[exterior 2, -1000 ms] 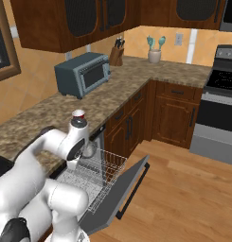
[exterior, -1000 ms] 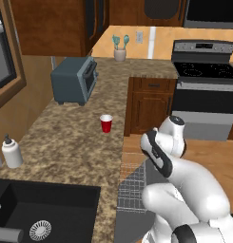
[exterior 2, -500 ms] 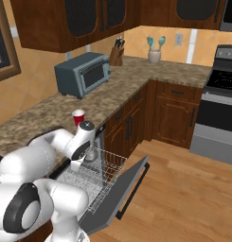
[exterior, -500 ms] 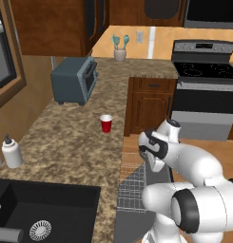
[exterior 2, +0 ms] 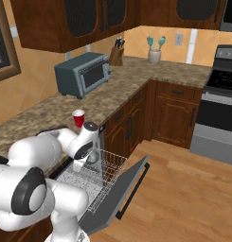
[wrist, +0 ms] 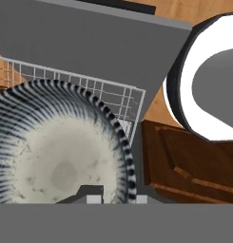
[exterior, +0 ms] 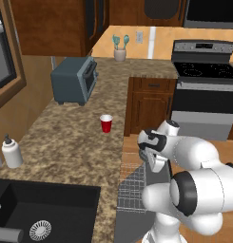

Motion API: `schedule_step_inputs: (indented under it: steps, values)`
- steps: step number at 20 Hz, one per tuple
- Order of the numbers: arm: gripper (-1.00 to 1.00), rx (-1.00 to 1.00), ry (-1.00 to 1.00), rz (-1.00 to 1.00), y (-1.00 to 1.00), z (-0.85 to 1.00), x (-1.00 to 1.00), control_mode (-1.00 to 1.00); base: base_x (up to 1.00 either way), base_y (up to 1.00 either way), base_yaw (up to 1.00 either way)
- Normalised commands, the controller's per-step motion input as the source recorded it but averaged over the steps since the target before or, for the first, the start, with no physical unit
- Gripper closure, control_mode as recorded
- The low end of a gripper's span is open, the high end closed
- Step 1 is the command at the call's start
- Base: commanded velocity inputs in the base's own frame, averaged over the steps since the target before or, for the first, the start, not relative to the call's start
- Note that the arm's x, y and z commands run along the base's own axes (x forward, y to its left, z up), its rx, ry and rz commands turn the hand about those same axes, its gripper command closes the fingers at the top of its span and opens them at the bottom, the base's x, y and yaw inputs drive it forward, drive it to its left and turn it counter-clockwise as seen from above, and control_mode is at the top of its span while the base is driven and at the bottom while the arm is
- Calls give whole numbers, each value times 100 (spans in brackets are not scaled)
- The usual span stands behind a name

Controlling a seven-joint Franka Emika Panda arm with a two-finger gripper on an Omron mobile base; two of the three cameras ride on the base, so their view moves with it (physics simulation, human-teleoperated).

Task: Pick up the cup and bowl from the counter, place them in the dishwasher, and close the dishwasher door.

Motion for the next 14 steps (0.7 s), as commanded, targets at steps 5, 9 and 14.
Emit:
schedule_step_inputs:
  steps: [5, 9, 14]
  values:
    - [100, 0, 0, 0, -12, -19, 0, -100, 0, 0, 0]
    - [100, 0, 0, 0, -3, -15, 0, -100, 0, 0, 0]
    - [100, 0, 0, 0, 0, -5, 0, -100, 0, 0, 0]
